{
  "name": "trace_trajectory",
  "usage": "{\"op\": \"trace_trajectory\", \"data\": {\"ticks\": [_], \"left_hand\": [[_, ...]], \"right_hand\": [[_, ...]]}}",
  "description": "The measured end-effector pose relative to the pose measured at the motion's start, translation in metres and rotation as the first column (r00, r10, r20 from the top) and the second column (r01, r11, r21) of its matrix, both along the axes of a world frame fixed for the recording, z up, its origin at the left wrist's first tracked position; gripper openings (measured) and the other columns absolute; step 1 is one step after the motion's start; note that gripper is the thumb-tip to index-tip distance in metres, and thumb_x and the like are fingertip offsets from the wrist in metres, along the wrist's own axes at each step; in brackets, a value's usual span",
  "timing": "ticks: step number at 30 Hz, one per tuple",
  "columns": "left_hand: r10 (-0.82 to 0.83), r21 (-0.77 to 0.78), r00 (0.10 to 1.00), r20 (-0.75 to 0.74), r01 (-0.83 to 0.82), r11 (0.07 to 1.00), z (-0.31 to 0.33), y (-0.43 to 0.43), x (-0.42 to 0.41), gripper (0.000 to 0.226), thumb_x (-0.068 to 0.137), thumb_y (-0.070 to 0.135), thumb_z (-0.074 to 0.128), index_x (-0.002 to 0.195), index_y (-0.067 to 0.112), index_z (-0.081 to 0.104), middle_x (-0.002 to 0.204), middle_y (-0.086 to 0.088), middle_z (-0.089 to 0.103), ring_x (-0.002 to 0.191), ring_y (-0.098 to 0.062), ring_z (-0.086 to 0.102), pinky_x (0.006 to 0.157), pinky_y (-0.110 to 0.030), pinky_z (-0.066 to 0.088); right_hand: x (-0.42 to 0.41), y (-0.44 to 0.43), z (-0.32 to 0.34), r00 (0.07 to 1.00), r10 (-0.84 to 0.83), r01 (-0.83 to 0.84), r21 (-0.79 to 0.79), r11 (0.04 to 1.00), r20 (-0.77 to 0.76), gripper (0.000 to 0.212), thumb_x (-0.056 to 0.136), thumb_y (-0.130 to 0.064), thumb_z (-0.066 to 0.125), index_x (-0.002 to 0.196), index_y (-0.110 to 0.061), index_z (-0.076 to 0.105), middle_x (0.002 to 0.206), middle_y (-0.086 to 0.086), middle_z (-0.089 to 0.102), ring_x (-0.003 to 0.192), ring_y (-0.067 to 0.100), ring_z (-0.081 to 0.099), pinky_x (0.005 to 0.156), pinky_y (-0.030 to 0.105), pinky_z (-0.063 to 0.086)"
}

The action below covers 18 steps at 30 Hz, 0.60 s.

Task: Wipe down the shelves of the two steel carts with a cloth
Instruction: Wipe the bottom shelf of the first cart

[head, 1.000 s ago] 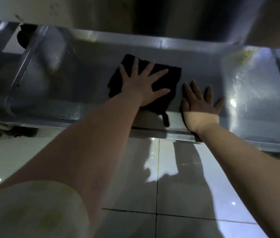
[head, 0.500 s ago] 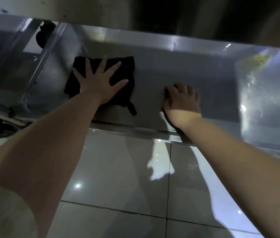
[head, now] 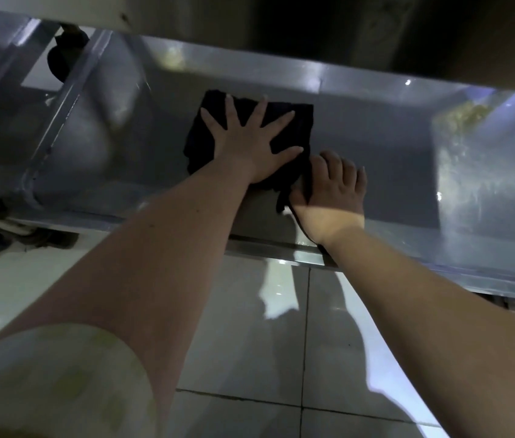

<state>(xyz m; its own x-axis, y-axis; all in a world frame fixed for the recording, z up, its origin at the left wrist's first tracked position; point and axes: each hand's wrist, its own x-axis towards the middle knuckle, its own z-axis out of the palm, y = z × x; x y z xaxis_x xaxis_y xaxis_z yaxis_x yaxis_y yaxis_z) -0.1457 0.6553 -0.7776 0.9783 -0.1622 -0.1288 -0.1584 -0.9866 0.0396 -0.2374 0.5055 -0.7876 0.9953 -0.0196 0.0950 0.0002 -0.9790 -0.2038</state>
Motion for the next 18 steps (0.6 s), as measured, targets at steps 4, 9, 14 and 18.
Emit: {"op": "trace_trajectory", "data": {"ticks": [4, 9, 14, 18], "left_hand": [[0.018, -0.028, 1.000, 0.001, -0.018, 0.999, 0.000, 0.027, 0.006, 0.080, 0.066, 0.094, 0.013, 0.140, 0.063, 0.004, 0.161, 0.015, 0.000, 0.145, -0.040, -0.009, 0.102, -0.075, -0.010], [0.332, -0.049, 0.943, -0.026, -0.333, 0.942, 0.002, 0.142, 0.002, 0.085, 0.063, 0.098, 0.009, 0.140, 0.061, 0.006, 0.160, 0.017, 0.004, 0.145, -0.041, -0.005, 0.102, -0.075, -0.005], [0.461, 0.034, 0.887, 0.012, -0.461, 0.887, 0.005, 0.211, -0.033, 0.088, 0.062, 0.096, 0.002, 0.142, 0.059, 0.006, 0.160, 0.014, 0.007, 0.145, -0.041, -0.005, 0.104, -0.075, -0.006], [0.443, -0.004, 0.896, -0.018, -0.443, 0.897, 0.005, 0.167, -0.025, 0.088, 0.064, 0.095, 0.002, 0.144, 0.058, 0.003, 0.161, 0.011, 0.001, 0.144, -0.044, -0.008, 0.101, -0.076, -0.007]], "right_hand": [[-0.002, -0.001, 0.002, 1.000, 0.003, -0.003, 0.017, 1.000, 0.018, 0.063, 0.078, -0.057, 0.031, 0.126, -0.020, 0.050, 0.138, 0.003, 0.045, 0.129, 0.032, 0.035, 0.114, 0.053, 0.016], [-0.001, -0.005, 0.002, 0.999, 0.034, -0.034, 0.009, 0.999, 0.016, 0.052, 0.082, -0.050, 0.051, 0.125, -0.020, 0.050, 0.137, 0.004, 0.045, 0.128, 0.033, 0.036, 0.113, 0.053, 0.017], [-0.001, 0.000, 0.002, 0.999, 0.026, -0.026, -0.014, 1.000, 0.019, 0.048, 0.087, -0.045, 0.051, 0.125, -0.016, 0.048, 0.138, 0.006, 0.042, 0.129, 0.034, 0.033, 0.114, 0.054, 0.013], [-0.001, 0.002, 0.001, 1.000, 0.026, -0.027, -0.054, 0.998, -0.011, 0.049, 0.089, -0.044, 0.048, 0.128, -0.014, 0.045, 0.142, 0.008, 0.039, 0.132, 0.036, 0.030, 0.113, 0.056, 0.011]]}}
